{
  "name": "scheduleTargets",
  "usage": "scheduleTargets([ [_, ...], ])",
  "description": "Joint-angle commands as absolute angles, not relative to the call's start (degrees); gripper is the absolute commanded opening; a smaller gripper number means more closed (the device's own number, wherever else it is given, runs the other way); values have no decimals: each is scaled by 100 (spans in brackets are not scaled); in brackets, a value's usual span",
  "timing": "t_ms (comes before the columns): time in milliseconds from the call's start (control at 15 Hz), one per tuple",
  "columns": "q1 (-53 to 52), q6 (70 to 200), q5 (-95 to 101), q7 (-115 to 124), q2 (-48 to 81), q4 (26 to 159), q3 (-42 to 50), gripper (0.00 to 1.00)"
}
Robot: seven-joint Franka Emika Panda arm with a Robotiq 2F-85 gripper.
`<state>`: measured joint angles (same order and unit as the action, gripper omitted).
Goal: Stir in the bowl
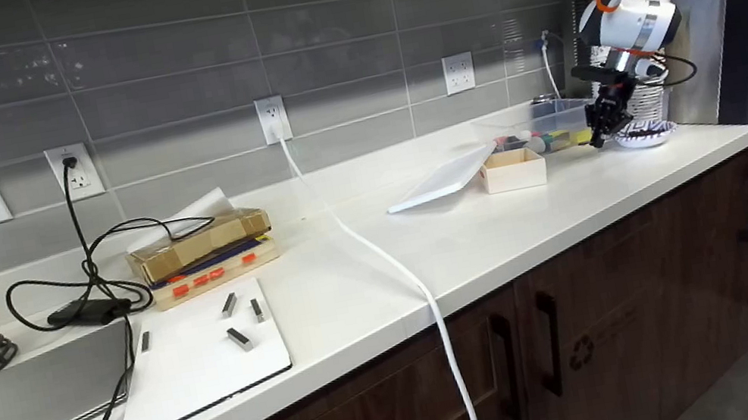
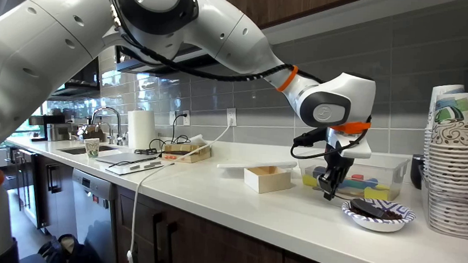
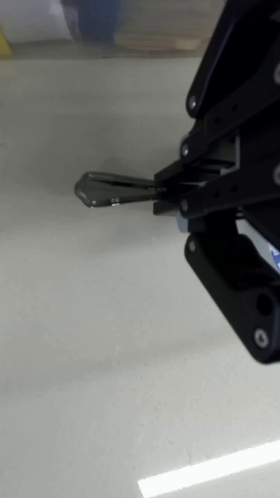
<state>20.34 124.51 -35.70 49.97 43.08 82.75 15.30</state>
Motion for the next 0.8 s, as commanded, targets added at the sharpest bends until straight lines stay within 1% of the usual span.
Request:
scheduleTargets([
  [0,1992,12642,-3311,5178,4270,8375,1488,45],
  [200,2027,12650,-3273,5151,4236,8385,1449,67],
  [267,2039,12650,-3283,5142,4224,8387,1439,76],
  [333,2049,12655,-3294,5138,4216,8387,1434,83],
  [400,2055,12667,-3300,5134,4199,8394,1433,92],
  [467,2064,12666,-3308,5124,4167,8407,1429,98],
  [533,2071,12676,-3321,5102,4115,8440,1423,100],
  [733,2037,12732,-3296,5050,3830,8640,1449,100],
])
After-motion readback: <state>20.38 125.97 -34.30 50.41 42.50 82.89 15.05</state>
